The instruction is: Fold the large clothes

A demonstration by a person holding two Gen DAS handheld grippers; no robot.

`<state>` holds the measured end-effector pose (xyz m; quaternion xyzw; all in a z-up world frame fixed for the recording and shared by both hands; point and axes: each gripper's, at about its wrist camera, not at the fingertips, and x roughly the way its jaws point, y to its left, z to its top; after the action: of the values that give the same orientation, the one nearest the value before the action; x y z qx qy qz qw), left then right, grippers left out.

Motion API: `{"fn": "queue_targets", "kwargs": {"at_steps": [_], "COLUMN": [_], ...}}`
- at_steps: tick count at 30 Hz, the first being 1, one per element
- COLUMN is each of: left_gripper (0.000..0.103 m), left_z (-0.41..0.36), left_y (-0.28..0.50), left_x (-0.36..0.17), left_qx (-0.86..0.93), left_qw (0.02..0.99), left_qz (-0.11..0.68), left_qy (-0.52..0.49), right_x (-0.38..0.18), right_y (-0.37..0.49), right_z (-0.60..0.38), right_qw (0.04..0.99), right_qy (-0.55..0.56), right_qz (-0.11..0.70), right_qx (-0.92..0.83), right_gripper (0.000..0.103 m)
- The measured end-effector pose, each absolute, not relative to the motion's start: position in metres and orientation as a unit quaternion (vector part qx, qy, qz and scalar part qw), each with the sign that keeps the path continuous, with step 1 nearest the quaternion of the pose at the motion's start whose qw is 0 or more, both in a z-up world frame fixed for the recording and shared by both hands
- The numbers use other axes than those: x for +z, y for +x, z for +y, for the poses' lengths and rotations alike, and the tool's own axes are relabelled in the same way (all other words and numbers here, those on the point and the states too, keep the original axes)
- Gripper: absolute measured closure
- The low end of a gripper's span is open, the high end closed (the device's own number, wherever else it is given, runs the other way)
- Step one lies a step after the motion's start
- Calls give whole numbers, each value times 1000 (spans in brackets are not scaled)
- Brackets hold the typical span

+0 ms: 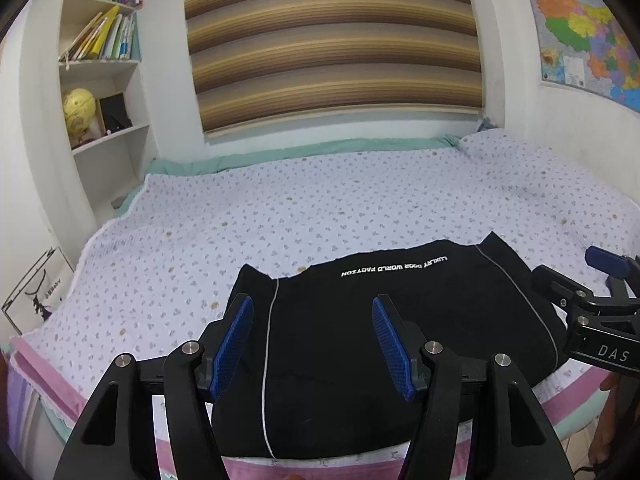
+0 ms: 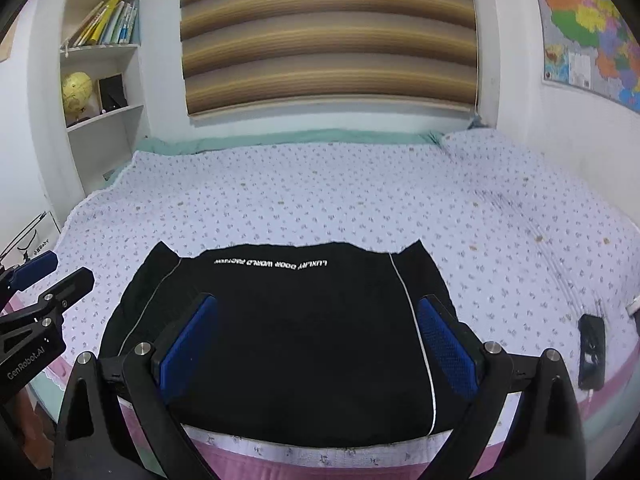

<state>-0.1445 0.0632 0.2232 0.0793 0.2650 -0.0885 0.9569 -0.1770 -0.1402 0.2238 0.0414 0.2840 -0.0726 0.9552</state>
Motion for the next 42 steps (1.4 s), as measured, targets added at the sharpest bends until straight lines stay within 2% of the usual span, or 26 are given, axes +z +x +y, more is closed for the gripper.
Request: {"fn": "queue_targets", "kwargs": {"at_steps": [23,42], "left_gripper": [40,40], "left_z": [70,67], "left_y": [-127,-126], "left_x": [192,188], "left_qx": [-88,-82], "left_qw": [941,940], "left_qz": [318,324], "left_qy": [70,76], "right_x": [193,178], "right_y": [-163,-157], "right_z": [-145,-145], "right_qw": [942,934], "right_qy": [29,26], "right_qz": [329,352], "right_qx": [-62,-52], "right_gripper": [2,2]}}
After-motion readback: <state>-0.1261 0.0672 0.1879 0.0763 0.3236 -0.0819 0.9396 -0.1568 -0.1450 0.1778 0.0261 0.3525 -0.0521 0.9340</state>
